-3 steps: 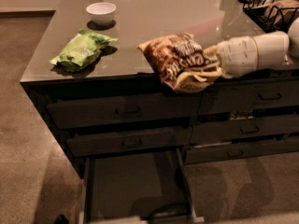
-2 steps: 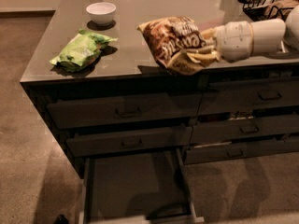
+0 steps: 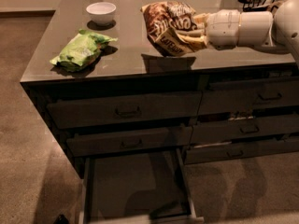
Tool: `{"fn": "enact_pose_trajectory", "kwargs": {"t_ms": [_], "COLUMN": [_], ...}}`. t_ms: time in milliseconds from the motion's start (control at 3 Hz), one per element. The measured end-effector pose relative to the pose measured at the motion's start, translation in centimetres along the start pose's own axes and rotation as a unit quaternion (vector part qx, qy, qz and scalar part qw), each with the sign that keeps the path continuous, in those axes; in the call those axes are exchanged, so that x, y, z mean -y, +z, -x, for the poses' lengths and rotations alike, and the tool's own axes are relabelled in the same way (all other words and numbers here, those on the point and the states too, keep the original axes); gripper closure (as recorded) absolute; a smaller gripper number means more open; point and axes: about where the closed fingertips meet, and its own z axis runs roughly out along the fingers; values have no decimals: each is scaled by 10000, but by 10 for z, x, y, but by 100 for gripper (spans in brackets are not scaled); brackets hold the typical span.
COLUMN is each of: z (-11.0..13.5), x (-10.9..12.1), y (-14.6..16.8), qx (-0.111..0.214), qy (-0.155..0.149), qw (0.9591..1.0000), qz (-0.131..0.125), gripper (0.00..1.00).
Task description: Pick brown chip bag from bottom drawer and place on counter
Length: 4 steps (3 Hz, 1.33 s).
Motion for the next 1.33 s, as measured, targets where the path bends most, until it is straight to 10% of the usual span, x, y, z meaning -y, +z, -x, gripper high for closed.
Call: {"fn": "enact_pose_trajectory", "kwargs": {"t_ms": [333,1333], "z": [-1,-30], "x": [8,18], "y": [4,47], "qx": [-32,-82], "qy": [46,8], "qw": [9999,9995], "qz": [-132,-293], "gripper": [100,35]}}
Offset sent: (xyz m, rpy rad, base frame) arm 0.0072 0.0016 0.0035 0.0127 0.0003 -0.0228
